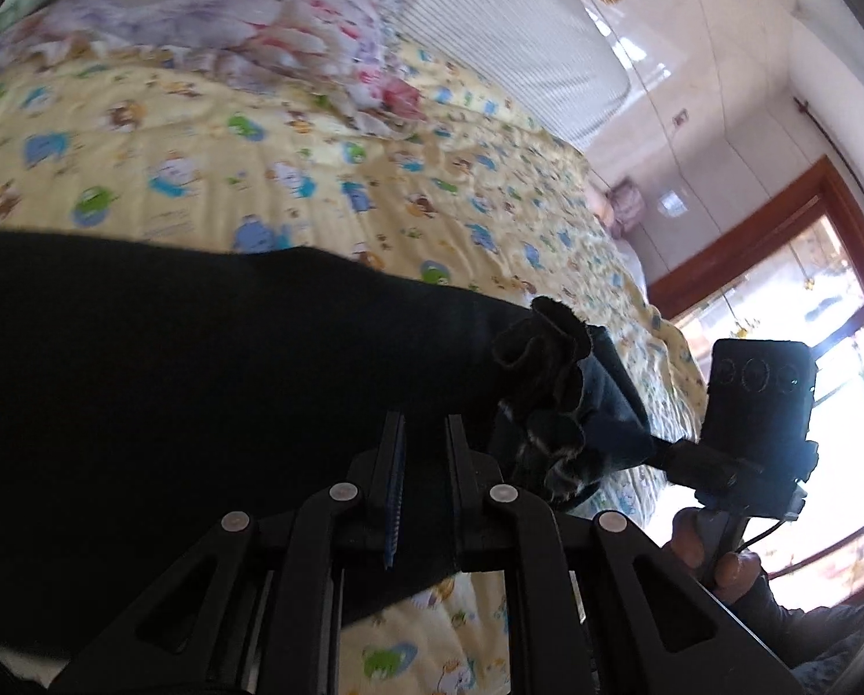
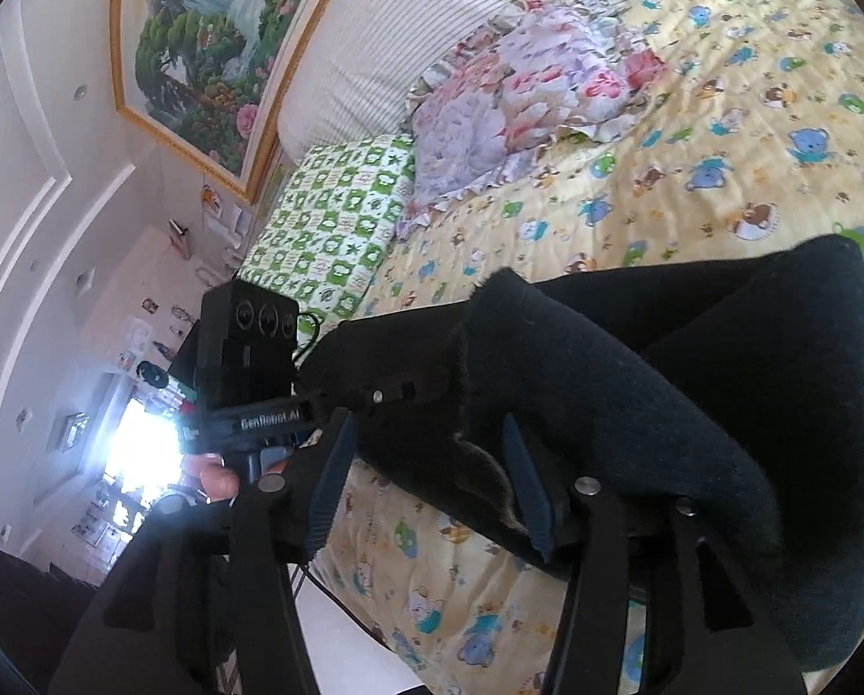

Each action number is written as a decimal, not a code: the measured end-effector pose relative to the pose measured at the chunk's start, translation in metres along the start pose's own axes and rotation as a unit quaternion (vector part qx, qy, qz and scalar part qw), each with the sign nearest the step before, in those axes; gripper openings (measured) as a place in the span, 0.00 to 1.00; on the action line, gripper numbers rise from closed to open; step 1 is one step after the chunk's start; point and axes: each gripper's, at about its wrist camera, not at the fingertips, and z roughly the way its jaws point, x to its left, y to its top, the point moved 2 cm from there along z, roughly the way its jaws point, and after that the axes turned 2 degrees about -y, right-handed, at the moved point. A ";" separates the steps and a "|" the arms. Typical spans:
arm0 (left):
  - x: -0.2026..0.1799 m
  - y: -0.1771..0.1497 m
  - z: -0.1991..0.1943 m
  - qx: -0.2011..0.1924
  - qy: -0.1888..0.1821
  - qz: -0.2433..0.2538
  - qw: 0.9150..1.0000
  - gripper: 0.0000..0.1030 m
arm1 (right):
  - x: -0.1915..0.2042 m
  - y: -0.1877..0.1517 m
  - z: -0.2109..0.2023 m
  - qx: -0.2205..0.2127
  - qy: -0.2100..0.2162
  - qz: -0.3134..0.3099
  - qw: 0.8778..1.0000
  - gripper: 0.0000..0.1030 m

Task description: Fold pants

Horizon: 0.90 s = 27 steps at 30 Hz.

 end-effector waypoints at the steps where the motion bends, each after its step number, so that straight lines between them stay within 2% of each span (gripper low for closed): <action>1: 0.001 -0.002 -0.003 -0.005 0.004 -0.005 1.000 0.12 | 0.002 0.001 0.001 0.001 0.003 -0.001 1.000 0.54; 5: 0.011 -0.014 -0.021 -0.028 0.024 -0.035 0.999 0.15 | 0.012 0.005 0.006 0.007 0.015 -0.009 1.000 0.55; 7: 0.016 -0.020 -0.029 -0.037 0.034 -0.052 0.997 0.21 | 0.019 0.008 0.010 0.012 0.019 -0.020 1.000 0.55; 9: 0.020 -0.026 -0.038 -0.046 0.029 -0.066 0.996 0.24 | 0.026 0.011 0.015 0.019 0.021 -0.032 0.999 0.56; 15: 0.033 -0.040 -0.055 -0.063 0.035 -0.099 0.992 0.24 | 0.042 0.023 0.032 0.034 0.023 -0.059 0.997 0.56; 20: 0.037 -0.048 -0.073 -0.085 0.056 -0.112 0.988 0.24 | 0.049 0.030 0.046 0.047 0.022 -0.072 0.996 0.56; 25: 0.040 -0.055 -0.088 -0.106 0.075 -0.130 0.983 0.24 | 0.057 0.037 0.058 0.060 0.022 -0.086 0.994 0.61; 27: 0.044 -0.059 -0.095 -0.118 0.085 -0.143 0.979 0.32 | 0.061 0.040 0.065 0.067 0.022 -0.094 0.993 0.61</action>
